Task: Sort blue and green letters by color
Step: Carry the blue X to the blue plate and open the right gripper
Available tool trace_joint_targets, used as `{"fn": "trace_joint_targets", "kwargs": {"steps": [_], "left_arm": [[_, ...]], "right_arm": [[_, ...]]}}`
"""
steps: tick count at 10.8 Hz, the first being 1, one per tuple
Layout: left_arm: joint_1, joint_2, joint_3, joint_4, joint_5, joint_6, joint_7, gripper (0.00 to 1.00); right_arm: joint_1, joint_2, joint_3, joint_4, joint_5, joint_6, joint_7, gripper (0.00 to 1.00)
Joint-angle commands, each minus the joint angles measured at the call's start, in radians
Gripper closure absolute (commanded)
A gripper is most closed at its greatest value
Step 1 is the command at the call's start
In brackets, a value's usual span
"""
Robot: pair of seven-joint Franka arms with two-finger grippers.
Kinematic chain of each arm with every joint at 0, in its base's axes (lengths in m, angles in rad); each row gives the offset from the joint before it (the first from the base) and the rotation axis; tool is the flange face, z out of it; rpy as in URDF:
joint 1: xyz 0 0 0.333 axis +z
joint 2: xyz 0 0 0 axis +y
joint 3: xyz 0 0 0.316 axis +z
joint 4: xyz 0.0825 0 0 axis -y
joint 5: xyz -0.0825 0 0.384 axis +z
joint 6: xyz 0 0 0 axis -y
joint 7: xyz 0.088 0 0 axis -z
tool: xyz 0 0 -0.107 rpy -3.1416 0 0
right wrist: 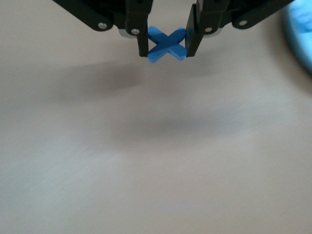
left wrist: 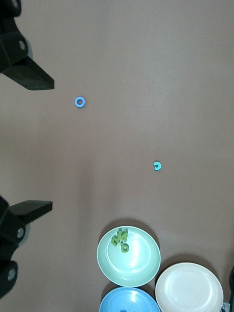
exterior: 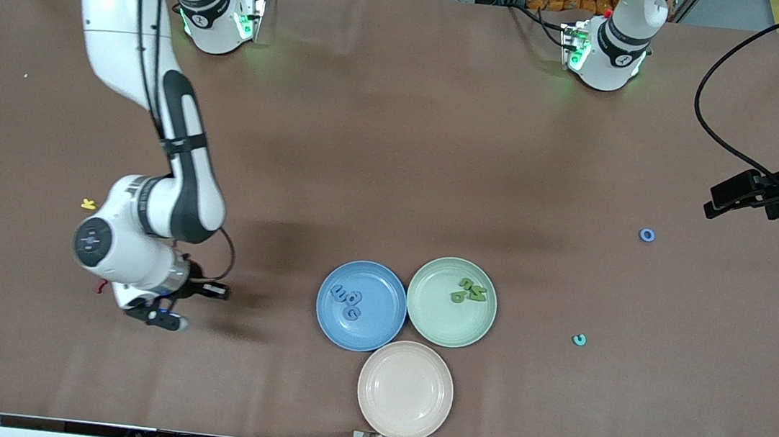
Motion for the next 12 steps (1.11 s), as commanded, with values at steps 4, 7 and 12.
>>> {"fn": "trace_joint_targets", "kwargs": {"steps": [4,7,12], "left_arm": [[0.0,0.0,0.001,0.003,0.022,0.005,0.028,0.0],[0.0,0.002,0.001,0.003,0.022,0.007,0.028,0.0],[0.0,0.008,0.002,0.002,0.022,0.022,0.028,0.0]], "right_arm": [[0.22,0.017,0.066,0.061,0.238,0.205,0.619,1.0],[0.236,0.043,0.132,0.086,0.235,0.423,0.827,0.01],[0.215,-0.007,0.131,0.022,0.155,0.404,0.808,0.0]]}}
